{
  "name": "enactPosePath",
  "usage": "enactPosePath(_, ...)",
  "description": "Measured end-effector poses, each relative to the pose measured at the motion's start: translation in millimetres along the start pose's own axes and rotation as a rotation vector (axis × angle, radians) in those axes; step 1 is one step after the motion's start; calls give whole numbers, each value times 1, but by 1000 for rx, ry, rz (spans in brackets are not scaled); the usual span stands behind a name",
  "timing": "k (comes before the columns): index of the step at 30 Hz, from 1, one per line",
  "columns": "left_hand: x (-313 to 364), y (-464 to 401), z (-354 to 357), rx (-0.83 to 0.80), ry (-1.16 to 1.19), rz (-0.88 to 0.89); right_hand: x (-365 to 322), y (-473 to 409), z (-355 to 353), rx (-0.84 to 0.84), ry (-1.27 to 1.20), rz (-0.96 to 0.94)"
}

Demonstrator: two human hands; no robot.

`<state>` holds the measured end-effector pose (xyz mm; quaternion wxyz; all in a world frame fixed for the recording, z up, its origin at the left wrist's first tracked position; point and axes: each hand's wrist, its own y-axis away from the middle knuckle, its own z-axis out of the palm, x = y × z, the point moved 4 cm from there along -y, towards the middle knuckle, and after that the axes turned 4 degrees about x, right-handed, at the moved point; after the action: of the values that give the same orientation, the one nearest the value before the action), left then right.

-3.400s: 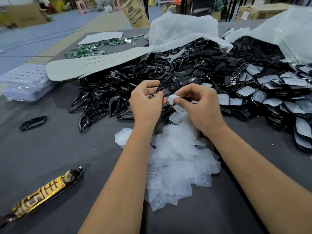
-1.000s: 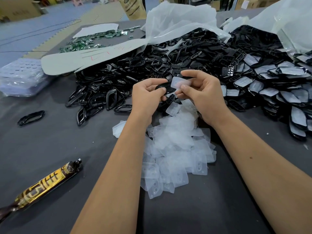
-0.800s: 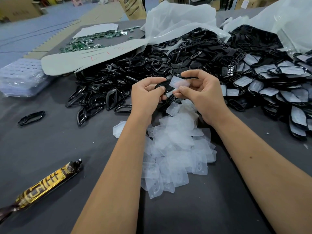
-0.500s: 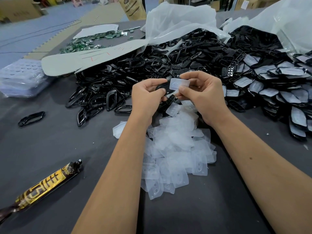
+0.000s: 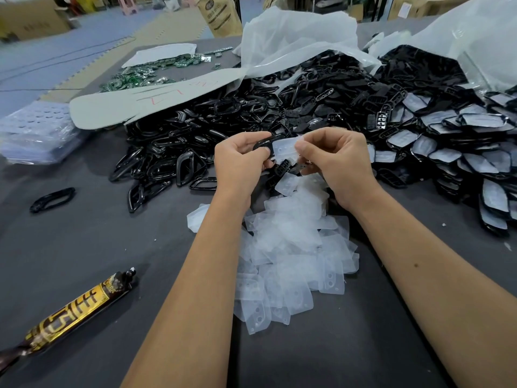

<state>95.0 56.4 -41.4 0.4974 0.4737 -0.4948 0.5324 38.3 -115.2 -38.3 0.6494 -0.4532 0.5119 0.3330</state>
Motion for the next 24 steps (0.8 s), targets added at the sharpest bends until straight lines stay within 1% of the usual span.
enactPosePath(4,-1,2,5,-51,-14,-14,1,-2,-3,16,-39,13)
enactPosePath(8,0,2,5,-54,-9,-17,3,-3,-2,-1,-89,51)
enactPosePath(15,1,4,6,-70,-48,-6,3,-2,-1,-47,-122,41)
enactPosePath(24,-1,3,5,-70,-28,-15,5,-2,-1,-60,-142,46)
